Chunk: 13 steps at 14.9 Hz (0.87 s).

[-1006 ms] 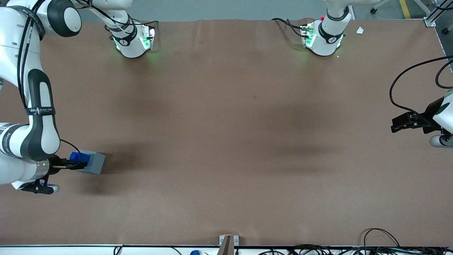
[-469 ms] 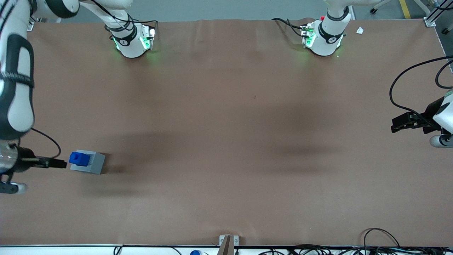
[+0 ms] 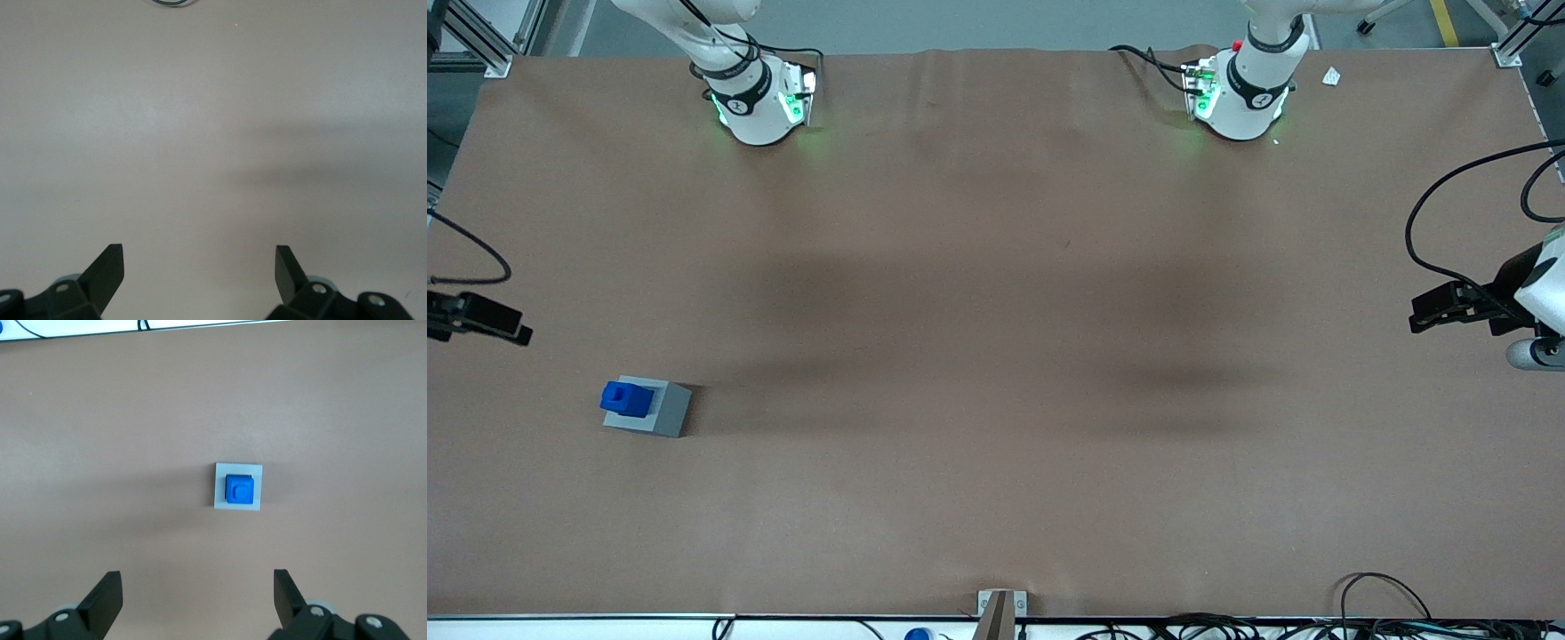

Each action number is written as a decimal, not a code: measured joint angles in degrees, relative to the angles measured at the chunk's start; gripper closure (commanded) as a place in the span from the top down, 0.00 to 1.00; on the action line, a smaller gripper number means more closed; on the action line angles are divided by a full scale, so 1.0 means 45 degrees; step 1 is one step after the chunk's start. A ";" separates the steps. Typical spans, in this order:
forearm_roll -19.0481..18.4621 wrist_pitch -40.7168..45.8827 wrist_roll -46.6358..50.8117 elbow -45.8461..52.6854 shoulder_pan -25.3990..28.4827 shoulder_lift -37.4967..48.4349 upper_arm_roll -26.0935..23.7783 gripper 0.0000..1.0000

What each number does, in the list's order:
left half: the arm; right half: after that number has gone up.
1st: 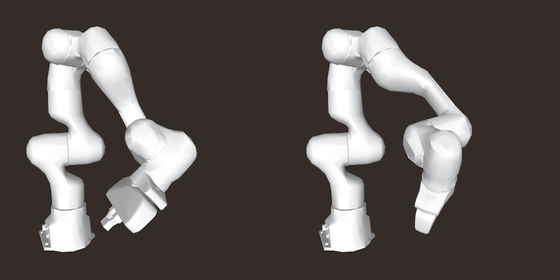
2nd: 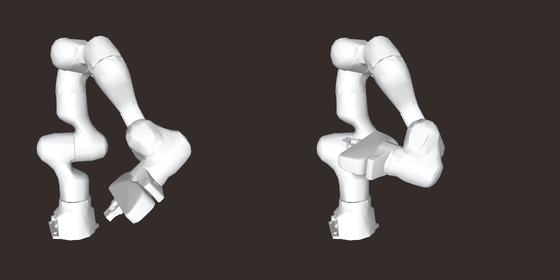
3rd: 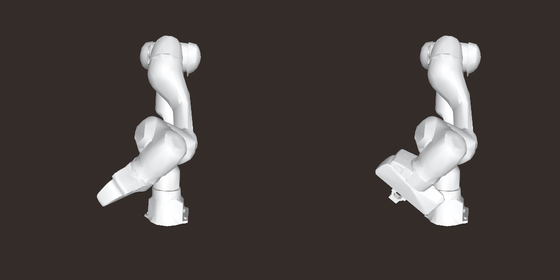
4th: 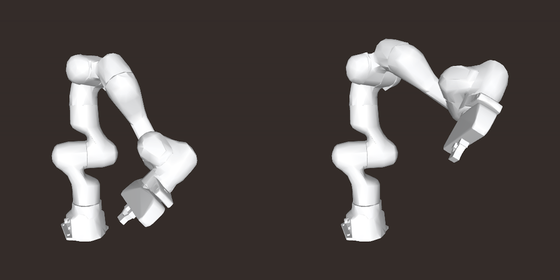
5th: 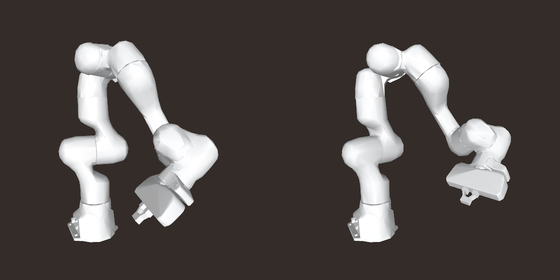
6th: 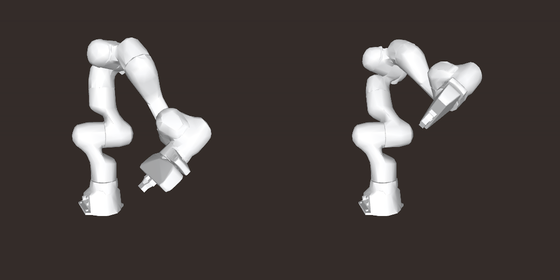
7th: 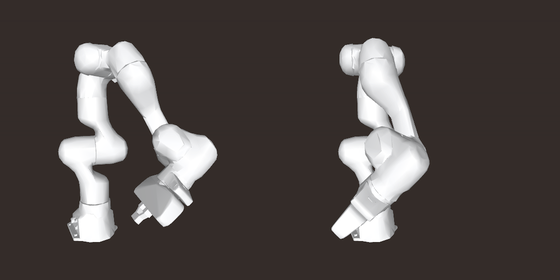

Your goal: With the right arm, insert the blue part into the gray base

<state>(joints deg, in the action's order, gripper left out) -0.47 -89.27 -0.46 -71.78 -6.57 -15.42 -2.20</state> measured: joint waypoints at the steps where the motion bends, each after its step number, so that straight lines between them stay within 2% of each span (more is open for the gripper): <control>1: 0.0000 -0.0004 -0.0001 -0.0511 0.0022 0.0543 -0.0003 1.00; 7: -0.0111 0.0242 0.0002 -0.3425 0.0348 0.3673 -0.0025 1.00; 10: -0.0136 0.0018 0.0005 -0.4811 0.0347 0.4572 0.0002 1.00; 13: -0.0159 -0.0091 0.0019 -0.5228 0.0346 0.4896 0.0013 1.00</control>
<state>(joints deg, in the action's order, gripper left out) -1.18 -89.68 -0.37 -95.31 -5.01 6.61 -2.15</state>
